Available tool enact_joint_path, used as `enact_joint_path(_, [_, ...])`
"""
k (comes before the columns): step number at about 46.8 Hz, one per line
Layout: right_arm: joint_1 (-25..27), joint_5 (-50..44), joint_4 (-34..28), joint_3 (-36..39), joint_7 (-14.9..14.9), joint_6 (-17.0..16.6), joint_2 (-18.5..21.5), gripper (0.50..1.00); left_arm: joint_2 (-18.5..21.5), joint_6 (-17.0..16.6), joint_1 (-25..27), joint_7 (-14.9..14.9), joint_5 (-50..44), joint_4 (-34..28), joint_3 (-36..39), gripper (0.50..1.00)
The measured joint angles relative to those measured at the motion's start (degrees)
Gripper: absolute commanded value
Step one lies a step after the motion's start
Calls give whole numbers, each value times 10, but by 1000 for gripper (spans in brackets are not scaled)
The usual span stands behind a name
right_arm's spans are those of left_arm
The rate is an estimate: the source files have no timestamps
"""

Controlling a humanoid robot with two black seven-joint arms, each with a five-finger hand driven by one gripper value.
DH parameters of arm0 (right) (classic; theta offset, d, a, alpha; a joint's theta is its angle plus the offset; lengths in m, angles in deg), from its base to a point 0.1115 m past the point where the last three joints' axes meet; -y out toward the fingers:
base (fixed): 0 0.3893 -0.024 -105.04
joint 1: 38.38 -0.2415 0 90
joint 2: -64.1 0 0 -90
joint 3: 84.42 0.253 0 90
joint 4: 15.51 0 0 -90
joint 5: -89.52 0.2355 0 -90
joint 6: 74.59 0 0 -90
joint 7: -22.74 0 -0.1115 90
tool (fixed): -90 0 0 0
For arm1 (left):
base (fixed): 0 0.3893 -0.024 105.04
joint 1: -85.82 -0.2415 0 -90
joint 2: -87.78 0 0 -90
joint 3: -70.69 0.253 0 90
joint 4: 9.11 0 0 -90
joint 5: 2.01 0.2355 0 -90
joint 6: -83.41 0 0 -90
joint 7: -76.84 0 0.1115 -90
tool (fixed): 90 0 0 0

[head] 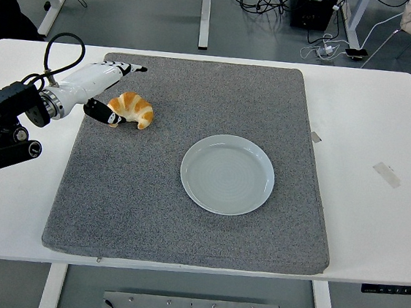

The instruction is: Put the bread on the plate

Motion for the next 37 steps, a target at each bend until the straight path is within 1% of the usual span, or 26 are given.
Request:
enact_joint_path(10, [0, 0, 0, 0, 0, 0, 0, 1000, -21, 0, -4, -1, 12, 32, 3, 960])
enact_joint_path(17, [0, 0, 0, 0, 0, 0, 0, 1000, -32, -2, -2, -1, 13, 59, 30, 958])
enact_joint_path(37, [0, 0, 0, 0, 0, 0, 0, 1000, -68, -7, -5, -1, 12, 99, 32, 949])
